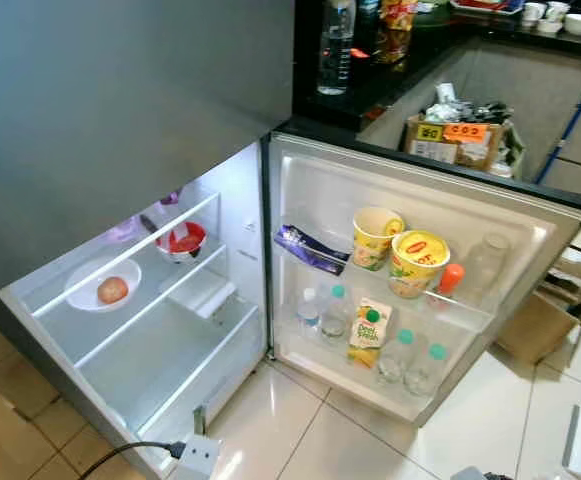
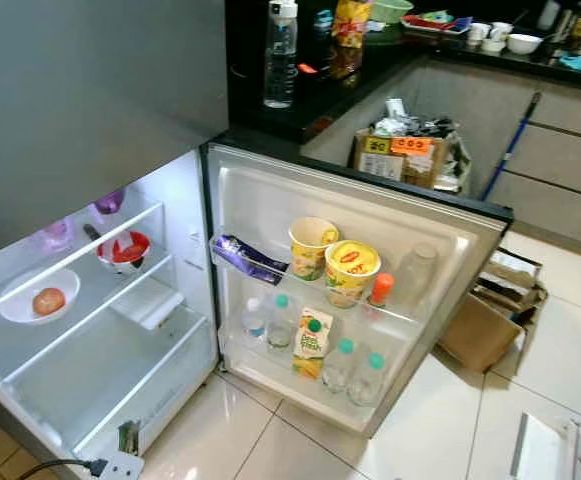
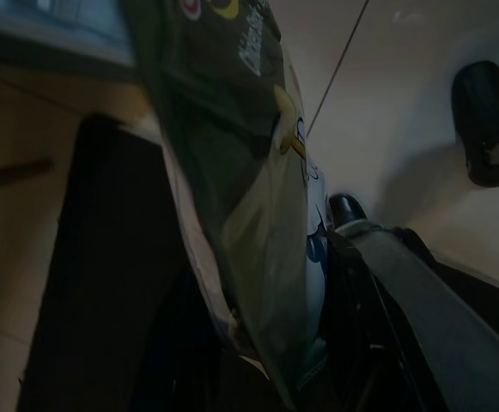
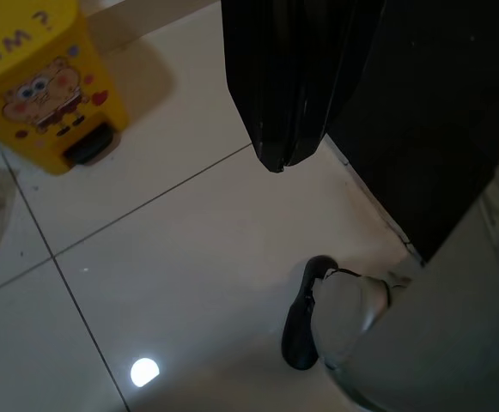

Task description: Restocking fridge

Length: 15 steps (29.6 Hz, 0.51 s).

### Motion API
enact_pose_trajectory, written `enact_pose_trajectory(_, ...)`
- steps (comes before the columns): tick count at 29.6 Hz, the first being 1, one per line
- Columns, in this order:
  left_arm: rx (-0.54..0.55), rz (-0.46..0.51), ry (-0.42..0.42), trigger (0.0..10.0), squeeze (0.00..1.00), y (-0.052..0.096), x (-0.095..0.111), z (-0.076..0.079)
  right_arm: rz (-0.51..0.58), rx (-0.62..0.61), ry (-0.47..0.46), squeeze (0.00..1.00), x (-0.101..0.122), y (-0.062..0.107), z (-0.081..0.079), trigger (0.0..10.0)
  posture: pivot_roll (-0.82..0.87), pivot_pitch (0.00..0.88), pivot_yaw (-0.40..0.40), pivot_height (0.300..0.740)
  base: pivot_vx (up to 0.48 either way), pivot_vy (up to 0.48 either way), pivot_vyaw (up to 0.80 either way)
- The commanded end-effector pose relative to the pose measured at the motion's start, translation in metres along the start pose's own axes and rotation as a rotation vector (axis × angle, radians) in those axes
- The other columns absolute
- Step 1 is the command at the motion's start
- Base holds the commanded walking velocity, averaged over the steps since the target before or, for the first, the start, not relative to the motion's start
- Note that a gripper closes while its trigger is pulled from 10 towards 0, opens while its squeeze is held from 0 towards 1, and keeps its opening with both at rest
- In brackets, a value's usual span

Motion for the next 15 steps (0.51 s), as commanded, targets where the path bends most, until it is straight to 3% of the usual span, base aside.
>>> enact_pose_trajectory(1,0.003,0.011,0.005,10.0,0.0,0.0,0.004,-0.003,0.005,-0.013,-0.002,0.0,-0.001,0.002,0.005,10.0,-0.09,0.0,-0.021,0.74,0.0,-0.461,0.0)
enact_pose_trajectory(15,0.0,0.012,0.003,10.0,0.0,0.0,0.005,-0.003,0.012,-0.065,-0.018,0.0,-0.002,0.006,0.017,10.0,-0.1,0.0,-0.021,0.74,0.0,-0.463,0.0)
Point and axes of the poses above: a point about 5 cm out from each wrist's last joint towards the gripper, its own y axis pointing back from the gripper into the wrist, its own x axis along the axis of the wrist's last joint, z = x × y, the point moved 5 cm from there along -y, pointing out of the wrist towards the gripper, and after that the axes turned 14 degrees about y, right-handed, at the moved point
